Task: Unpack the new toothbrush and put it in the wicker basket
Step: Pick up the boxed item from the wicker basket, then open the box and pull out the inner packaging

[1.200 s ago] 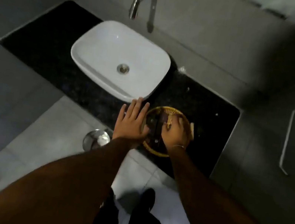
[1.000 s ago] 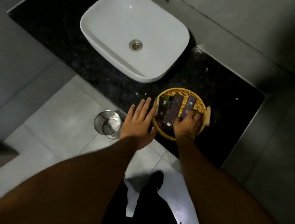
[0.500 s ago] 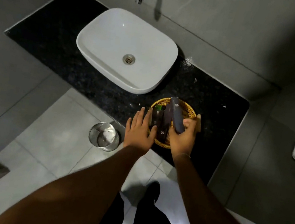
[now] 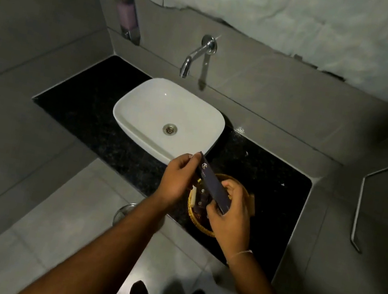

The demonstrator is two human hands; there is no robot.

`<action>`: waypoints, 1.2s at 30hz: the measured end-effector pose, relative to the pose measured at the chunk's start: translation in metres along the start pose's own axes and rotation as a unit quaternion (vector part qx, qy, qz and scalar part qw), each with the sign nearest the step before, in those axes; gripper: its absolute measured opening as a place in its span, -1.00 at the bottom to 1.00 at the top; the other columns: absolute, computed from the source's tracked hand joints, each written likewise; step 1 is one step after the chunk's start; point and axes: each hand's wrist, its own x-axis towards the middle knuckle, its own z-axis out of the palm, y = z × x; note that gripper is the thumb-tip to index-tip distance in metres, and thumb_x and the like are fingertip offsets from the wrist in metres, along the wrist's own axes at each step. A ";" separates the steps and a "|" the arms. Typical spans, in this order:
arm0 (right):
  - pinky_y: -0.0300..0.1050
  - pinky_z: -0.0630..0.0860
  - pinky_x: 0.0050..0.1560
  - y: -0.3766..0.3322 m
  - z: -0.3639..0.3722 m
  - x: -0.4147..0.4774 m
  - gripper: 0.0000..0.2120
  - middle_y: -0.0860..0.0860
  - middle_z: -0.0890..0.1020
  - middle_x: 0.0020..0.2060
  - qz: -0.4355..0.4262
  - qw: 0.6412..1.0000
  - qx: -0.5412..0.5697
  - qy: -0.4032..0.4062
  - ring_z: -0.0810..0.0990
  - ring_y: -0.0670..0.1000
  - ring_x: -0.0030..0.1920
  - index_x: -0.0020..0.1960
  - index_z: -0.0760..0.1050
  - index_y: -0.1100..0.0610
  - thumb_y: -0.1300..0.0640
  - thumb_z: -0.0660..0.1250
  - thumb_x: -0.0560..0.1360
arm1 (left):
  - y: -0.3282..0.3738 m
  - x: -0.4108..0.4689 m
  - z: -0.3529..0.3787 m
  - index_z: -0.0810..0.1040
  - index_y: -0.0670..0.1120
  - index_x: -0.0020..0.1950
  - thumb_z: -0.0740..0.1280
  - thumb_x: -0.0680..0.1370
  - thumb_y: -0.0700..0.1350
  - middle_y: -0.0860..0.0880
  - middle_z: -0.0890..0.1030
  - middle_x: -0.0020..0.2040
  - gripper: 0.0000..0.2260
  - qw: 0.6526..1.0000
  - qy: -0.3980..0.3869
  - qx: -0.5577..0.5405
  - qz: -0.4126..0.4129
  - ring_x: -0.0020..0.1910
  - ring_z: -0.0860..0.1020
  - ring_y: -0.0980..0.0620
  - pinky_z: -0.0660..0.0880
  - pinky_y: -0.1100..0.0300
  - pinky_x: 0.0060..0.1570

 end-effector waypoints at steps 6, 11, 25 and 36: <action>-0.74 0.33 0.10 -0.035 -0.003 0.029 -0.41 -0.05 0.69 0.25 -0.052 0.999 0.003 0.000 0.52 -0.29 0.21 0.46 0.55 0.09 0.17 0.62 0.48 | 0.026 -0.012 -0.011 0.70 -0.22 -0.05 0.33 0.72 0.01 -0.41 0.70 -0.09 -0.66 0.992 -0.084 0.076 0.061 -0.20 0.68 -0.27 0.66 -0.16 -0.04; -0.71 0.41 0.01 -0.039 0.001 0.039 -0.50 0.03 0.74 0.23 -0.050 0.999 0.008 -0.001 0.62 -0.19 0.19 0.44 0.61 0.12 0.23 0.57 0.51 | 0.036 -0.015 -0.011 0.73 -0.02 -0.11 0.30 0.68 0.18 -0.11 0.76 -0.23 -0.63 0.979 -0.075 0.173 0.081 -0.19 0.76 -0.20 0.71 -0.28 -0.05; -0.28 0.68 0.10 -0.028 0.009 0.054 -0.51 -0.05 0.71 0.24 -0.071 0.997 0.028 -0.023 0.60 -0.22 0.19 0.44 0.59 0.04 -0.07 0.53 0.56 | 0.030 -0.004 -0.034 0.80 -0.06 0.21 0.36 0.73 -0.04 -0.18 0.82 0.02 -0.77 0.990 -0.073 0.088 0.083 -0.04 0.76 -0.37 0.70 -0.34 0.00; -0.67 0.45 0.00 -0.024 0.007 0.059 -0.52 -0.06 0.74 0.20 -0.087 0.994 -0.014 -0.061 0.53 -0.31 0.17 0.40 0.64 0.05 -0.03 0.59 0.51 | 0.024 0.008 -0.047 0.81 -0.20 0.09 0.42 0.68 -0.17 -0.32 0.79 -0.07 -0.83 0.990 -0.103 0.091 0.045 -0.13 0.78 -0.26 0.75 -0.13 -0.01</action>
